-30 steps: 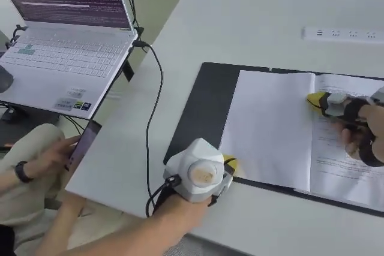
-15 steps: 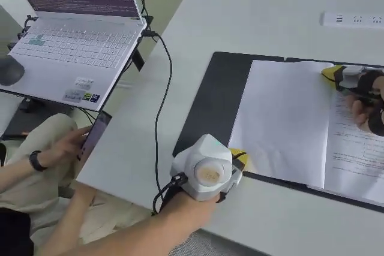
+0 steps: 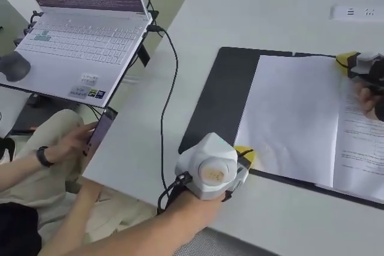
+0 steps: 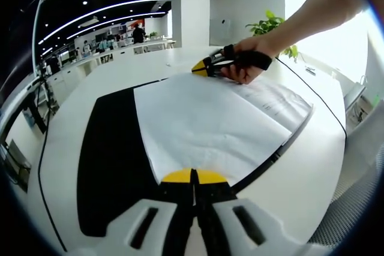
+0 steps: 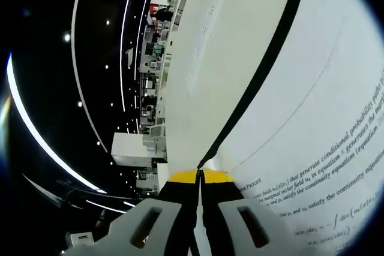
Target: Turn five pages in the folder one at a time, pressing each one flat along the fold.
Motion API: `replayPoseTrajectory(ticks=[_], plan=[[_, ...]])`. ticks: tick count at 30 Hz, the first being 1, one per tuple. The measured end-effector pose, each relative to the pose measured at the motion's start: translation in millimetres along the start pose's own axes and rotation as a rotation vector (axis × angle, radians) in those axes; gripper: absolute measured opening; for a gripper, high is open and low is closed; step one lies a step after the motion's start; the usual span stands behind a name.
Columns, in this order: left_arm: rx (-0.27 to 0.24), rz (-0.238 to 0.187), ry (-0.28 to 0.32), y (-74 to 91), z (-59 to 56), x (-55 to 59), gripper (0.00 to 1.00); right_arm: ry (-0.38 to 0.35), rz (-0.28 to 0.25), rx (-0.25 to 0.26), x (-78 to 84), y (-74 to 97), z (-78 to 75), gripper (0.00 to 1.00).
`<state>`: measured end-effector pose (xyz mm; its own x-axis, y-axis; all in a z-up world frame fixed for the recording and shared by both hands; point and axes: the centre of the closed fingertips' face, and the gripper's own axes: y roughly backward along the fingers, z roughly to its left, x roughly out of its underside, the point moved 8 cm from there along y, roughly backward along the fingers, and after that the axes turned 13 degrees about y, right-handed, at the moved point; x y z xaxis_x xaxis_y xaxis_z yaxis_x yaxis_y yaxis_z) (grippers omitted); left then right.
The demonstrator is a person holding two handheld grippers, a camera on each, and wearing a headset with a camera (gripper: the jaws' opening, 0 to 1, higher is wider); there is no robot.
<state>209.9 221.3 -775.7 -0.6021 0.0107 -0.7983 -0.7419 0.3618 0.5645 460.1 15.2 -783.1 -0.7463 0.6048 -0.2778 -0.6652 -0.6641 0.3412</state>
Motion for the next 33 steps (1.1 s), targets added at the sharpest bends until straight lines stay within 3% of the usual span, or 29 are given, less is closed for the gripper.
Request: replayPoseTrajectory(ticks=[12,15,20,25,33], plan=[[0.004,0.005,0.011,1.2,-0.3,-0.4,0.0,-0.004,0.198,-0.031,33.2,33.6,2.8,0.0],[0.003,0.004,0.013,1.4,-0.4,-0.1,0.0,-0.038,0.214,-0.036,43.2,48.0,3.8,0.0],[0.007,0.0,0.015,1.7,0.1,0.3,0.0,-0.028,0.269,-0.05,65.1,70.4,7.8,0.0],[0.012,-0.004,0.015,2.2,0.5,0.5,0.0,-0.055,0.267,-0.056,77.8,89.2,10.3,0.0],[0.022,-0.001,0.003,2.5,1.7,0.0,0.0,-0.048,0.345,-0.078,111.6,117.5,14.6,0.0]])
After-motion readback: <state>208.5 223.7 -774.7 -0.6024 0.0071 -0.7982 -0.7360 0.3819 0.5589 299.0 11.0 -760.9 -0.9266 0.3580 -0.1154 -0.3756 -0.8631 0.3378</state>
